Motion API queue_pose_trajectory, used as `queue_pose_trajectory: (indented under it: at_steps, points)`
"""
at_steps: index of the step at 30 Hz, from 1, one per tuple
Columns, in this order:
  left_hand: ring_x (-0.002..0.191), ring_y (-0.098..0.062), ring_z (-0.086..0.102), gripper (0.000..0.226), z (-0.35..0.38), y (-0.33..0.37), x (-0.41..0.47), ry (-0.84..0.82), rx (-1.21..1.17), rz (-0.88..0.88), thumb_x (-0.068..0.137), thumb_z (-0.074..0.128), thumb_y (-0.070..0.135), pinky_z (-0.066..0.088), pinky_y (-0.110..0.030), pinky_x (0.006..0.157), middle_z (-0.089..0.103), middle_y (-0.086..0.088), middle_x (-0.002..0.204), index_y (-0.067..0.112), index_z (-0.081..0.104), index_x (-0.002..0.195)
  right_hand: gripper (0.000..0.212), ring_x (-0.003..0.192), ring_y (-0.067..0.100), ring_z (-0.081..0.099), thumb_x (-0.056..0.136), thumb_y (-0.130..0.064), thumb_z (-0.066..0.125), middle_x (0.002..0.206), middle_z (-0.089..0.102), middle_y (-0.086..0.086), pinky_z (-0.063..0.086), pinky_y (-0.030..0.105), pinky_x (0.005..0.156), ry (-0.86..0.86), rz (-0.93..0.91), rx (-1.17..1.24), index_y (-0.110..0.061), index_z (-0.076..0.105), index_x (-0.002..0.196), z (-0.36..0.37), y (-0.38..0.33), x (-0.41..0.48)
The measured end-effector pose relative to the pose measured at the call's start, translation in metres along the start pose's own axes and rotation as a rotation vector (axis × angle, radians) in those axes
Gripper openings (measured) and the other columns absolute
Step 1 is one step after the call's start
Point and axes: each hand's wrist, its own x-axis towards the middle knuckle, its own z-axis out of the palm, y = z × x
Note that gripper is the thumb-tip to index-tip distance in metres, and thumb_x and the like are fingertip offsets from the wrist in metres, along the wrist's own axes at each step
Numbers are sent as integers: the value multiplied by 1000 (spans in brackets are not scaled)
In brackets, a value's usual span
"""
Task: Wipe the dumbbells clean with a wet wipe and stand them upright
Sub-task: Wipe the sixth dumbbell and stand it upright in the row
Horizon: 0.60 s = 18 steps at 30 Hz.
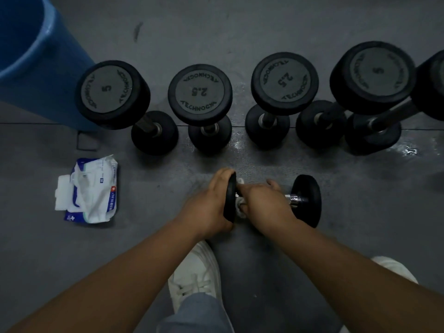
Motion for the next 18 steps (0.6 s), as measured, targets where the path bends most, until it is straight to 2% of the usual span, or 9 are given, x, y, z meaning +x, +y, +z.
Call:
queue_pose_trajectory:
  at_steps: [2,3,5,7,9,10,13,15,18]
  points:
    - [111,-23,59,117,-4,2,1,-18,6,-12,59,83,33,54,-42,85,6,19,156,38,4,146,18,109,23,60,84,-25,59,105,67,-1,19,44,113,-59,34,11,-27,53,101,-5,-5,8]
    - [110,-23,59,117,-5,2,2,-23,10,-11,58,83,34,54,-41,84,7,19,156,37,5,146,17,109,22,60,84,-25,60,105,67,-1,18,45,114,-92,36,1,-28,53,99,-7,-6,11]
    - [106,-23,60,117,-5,3,2,-40,17,-16,58,83,35,54,-41,81,10,19,154,36,7,146,23,109,22,60,87,-28,58,106,68,-1,16,43,116,-127,14,-11,-27,56,110,-8,-4,10]
    - [104,-25,60,115,-2,2,1,-15,22,5,57,83,34,55,-43,79,11,19,153,35,8,146,21,105,23,61,93,-31,51,102,69,0,25,39,112,-47,-24,20,-27,58,113,-12,1,5]
    - [104,-25,60,115,0,2,0,-19,16,11,58,83,32,55,-44,78,11,18,154,34,9,146,17,100,25,62,93,-34,51,100,69,1,39,34,96,-32,-8,85,-27,62,103,-19,6,1]
    - [105,-25,59,115,-1,3,-1,-27,9,7,59,84,33,55,-43,78,10,17,154,34,9,146,17,101,25,62,91,-36,54,102,68,1,40,33,89,-70,4,84,-27,63,103,-22,6,3]
    - [105,-23,57,119,-7,6,0,-51,19,-16,59,85,32,52,-38,77,8,16,155,33,7,148,22,105,24,59,87,-37,60,109,65,1,38,34,84,-203,-13,1,-26,59,106,-26,2,11]
    - [104,-23,58,117,-8,7,0,-49,24,-14,60,84,30,53,-39,77,8,16,155,32,8,148,16,104,24,60,89,-33,58,106,67,1,37,33,87,-157,-58,-28,-26,61,103,-26,2,10]
    - [106,-22,58,115,-3,5,-2,-42,4,2,61,83,29,55,-42,79,6,18,155,35,7,147,14,100,25,61,90,-30,56,102,67,2,33,30,78,-82,-41,52,-25,60,103,-22,3,3]
